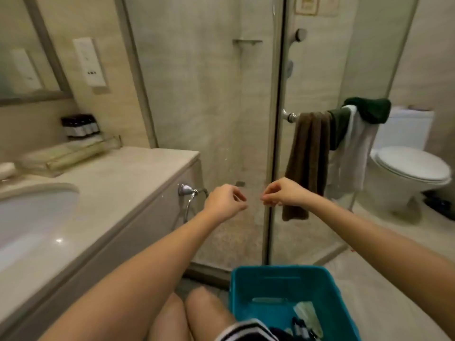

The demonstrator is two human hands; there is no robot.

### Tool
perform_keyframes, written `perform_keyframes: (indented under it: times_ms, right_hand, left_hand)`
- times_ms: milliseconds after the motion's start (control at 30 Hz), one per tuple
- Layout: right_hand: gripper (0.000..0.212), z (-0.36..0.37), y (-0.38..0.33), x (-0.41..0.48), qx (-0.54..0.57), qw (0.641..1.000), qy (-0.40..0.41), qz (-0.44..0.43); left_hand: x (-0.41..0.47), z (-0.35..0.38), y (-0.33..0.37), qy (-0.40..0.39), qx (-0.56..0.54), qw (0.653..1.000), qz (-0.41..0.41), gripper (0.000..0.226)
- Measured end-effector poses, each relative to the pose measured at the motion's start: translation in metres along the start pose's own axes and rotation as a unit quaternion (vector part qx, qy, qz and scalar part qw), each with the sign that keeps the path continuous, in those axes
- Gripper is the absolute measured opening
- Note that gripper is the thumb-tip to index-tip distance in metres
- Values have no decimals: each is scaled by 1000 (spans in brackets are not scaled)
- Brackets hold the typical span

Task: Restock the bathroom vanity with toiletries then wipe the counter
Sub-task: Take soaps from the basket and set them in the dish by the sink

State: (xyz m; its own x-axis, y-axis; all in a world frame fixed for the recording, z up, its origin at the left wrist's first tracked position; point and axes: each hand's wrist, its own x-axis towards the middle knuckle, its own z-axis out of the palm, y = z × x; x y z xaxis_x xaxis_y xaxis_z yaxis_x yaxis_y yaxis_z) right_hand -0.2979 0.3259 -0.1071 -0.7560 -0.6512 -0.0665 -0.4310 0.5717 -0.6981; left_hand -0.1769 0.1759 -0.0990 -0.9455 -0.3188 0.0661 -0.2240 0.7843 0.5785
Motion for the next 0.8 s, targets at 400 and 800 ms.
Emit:
perform_keyframes:
  times_ms: [400, 800]
  right_hand:
    - [11, 59, 220, -12, 24, 966, -113, 230]
    - [10, 200, 390, 27, 41, 907, -197, 371]
  left_hand:
    - [53, 195, -52, -241, -48, 964, -99, 27]
    - [68, 379, -155, -347, -75, 906, -229, 33]
